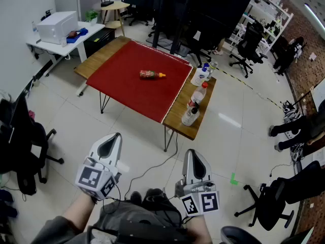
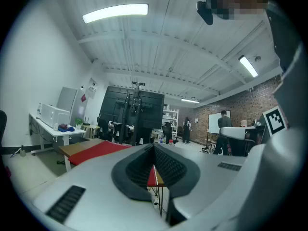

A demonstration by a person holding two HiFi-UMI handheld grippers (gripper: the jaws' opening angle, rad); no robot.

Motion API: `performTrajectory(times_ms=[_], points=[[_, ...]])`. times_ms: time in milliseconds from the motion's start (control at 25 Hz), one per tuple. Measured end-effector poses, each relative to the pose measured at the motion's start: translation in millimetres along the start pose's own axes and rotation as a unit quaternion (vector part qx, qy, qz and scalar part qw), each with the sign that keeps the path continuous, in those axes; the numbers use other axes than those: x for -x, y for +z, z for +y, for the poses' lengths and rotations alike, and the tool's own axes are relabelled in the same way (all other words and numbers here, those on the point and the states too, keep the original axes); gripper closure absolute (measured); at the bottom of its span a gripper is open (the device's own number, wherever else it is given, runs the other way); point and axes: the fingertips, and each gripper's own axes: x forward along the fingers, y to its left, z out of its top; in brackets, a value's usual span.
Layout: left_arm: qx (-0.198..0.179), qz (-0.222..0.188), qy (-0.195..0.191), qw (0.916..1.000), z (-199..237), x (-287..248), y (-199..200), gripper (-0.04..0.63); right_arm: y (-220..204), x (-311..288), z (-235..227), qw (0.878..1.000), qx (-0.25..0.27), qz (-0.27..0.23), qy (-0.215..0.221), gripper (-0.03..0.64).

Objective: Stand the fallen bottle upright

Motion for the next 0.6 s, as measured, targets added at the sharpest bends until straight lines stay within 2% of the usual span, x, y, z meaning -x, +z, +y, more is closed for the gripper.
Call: performTrajectory(times_ms=[280,600], points=[[0.005,0.005,0.009,0.9999,29,-24,-6,0.578,-8,-31,-9,1.000,0.005,0.003,0.001,0.598],[-0.011,-0.007,0.030,0.9995,71,-61,6,0.578,-9,-98,-15,0.999,0.014,-0.021,0.038,0.598]])
